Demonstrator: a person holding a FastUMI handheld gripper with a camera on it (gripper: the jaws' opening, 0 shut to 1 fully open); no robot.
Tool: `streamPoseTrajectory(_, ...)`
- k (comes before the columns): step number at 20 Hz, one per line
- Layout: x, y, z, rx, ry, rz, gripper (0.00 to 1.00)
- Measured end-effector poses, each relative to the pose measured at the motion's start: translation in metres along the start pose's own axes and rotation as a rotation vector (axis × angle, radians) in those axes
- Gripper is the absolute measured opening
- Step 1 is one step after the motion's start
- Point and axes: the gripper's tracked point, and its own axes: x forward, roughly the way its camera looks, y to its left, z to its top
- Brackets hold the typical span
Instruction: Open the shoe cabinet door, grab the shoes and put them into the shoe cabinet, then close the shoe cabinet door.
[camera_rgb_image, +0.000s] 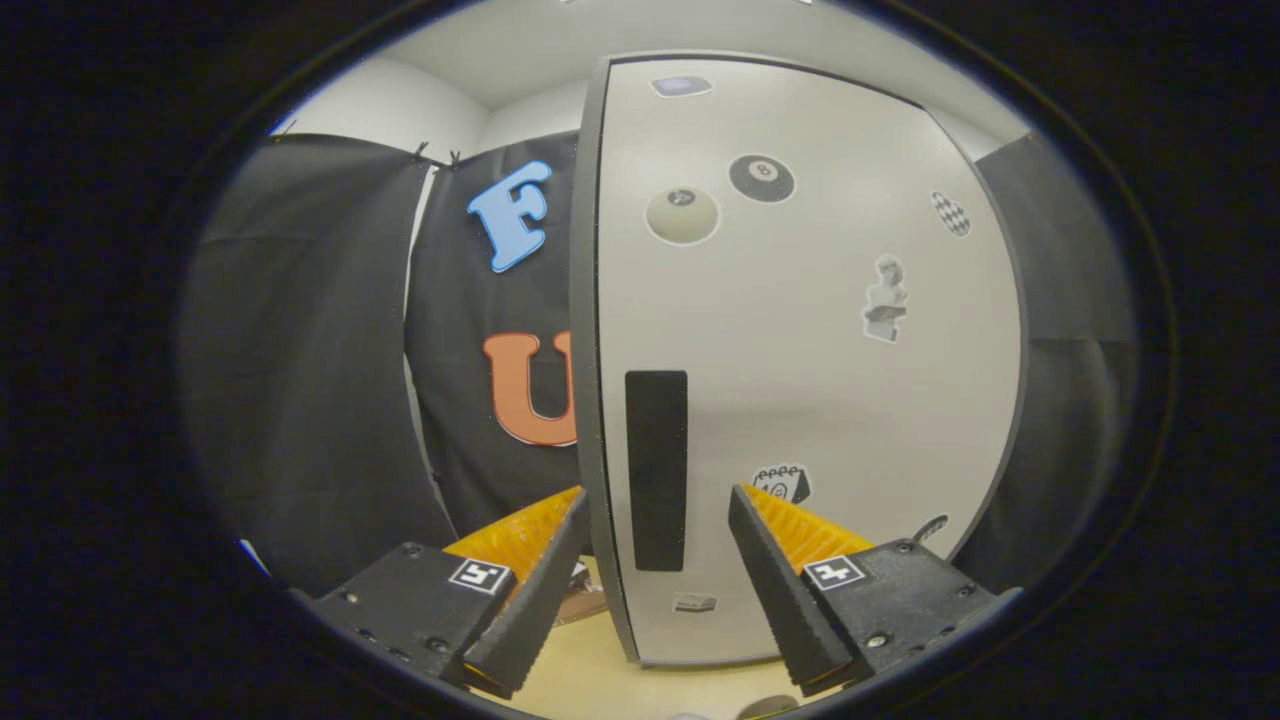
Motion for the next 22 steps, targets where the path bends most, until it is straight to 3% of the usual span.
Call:
streamPoseTrajectory(3, 0.015, 0.001, 0.002, 0.015, 0.012, 0.001, 0.78)
streamPoseTrajectory(4, 0.017, 0.003, 0.002, 0.024, 0.015, 0.009, 0.68)
streamPoseTrajectory(13, 0.029, 0.0, -0.007, 0.051, 0.053, -0.003, 0.41)
streamPoseTrajectory(22, -0.005, 0.001, -0.01, -0.012, 0.068, 0.085, 0.3)
